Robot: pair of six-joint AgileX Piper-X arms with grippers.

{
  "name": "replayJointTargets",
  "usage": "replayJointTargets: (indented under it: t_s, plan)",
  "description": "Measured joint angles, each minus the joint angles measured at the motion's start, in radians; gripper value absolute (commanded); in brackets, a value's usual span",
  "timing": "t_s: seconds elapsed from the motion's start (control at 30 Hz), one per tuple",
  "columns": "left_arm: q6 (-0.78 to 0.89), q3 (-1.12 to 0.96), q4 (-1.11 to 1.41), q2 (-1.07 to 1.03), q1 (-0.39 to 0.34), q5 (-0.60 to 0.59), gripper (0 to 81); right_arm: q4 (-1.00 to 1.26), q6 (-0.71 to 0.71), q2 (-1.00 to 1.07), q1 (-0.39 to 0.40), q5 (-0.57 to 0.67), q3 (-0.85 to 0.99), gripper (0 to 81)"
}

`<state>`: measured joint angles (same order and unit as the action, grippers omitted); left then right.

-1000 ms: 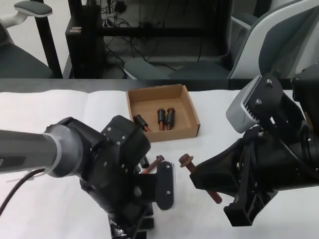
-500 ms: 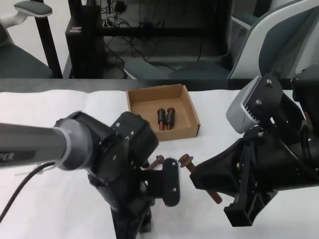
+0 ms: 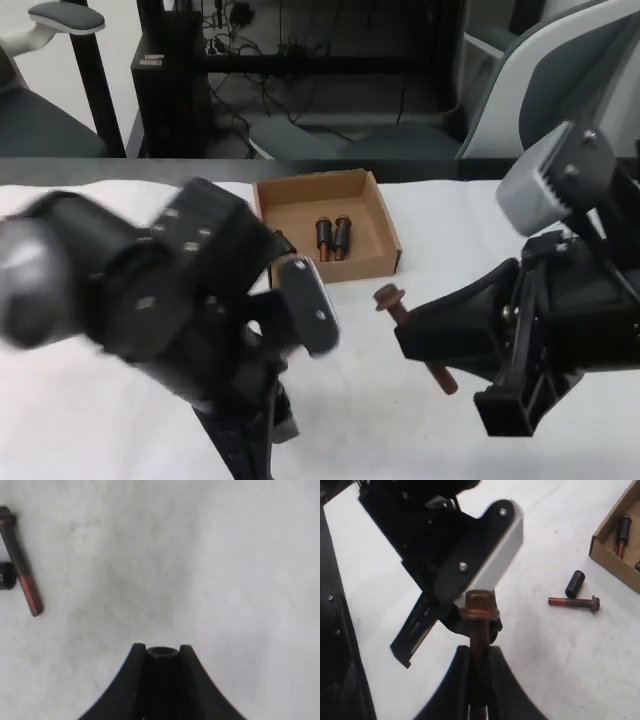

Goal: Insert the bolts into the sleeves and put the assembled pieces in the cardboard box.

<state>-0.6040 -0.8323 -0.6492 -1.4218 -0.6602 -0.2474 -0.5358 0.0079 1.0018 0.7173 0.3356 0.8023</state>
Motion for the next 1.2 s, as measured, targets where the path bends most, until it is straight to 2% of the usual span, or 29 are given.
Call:
replayJointTargets:
  t_s: [0.2, 0.27, 0.47, 0.7, 1.03, 1.2]
  plan:
    - [0.214, 0.136, 0.147, 0.220, 0.000, -0.134, 1.7, 0.099, 0.075, -0.001, 0.000, 0.000, 0.000, 0.4]
    - [0.278, 0.170, 0.204, 0.270, 0.000, -0.151, 1.7, 0.135, 0.096, -0.001, 0.000, -0.002, 0.000, 0.4]
    - [0.604, 0.319, 0.500, 0.467, 0.000, -0.182, 1.7, 0.296, 0.197, 0.010, 0.000, -0.030, 0.000, 0.4]
    - [0.869, 0.437, 0.840, 0.531, 0.000, -0.199, 1.7, 0.449, 0.297, 0.082, 0.000, -0.041, 0.000, 0.4]
    - [0.928, 0.452, 0.942, 0.531, 0.020, -0.203, 1.7, 0.697, 0.459, 0.222, 0.000, -0.045, 0.000, 0.4]
    - [0.939, 0.453, 0.976, 0.531, 0.096, -0.216, 1.7, 0.732, 0.486, 0.232, 0.000, -0.045, 0.000, 0.4]
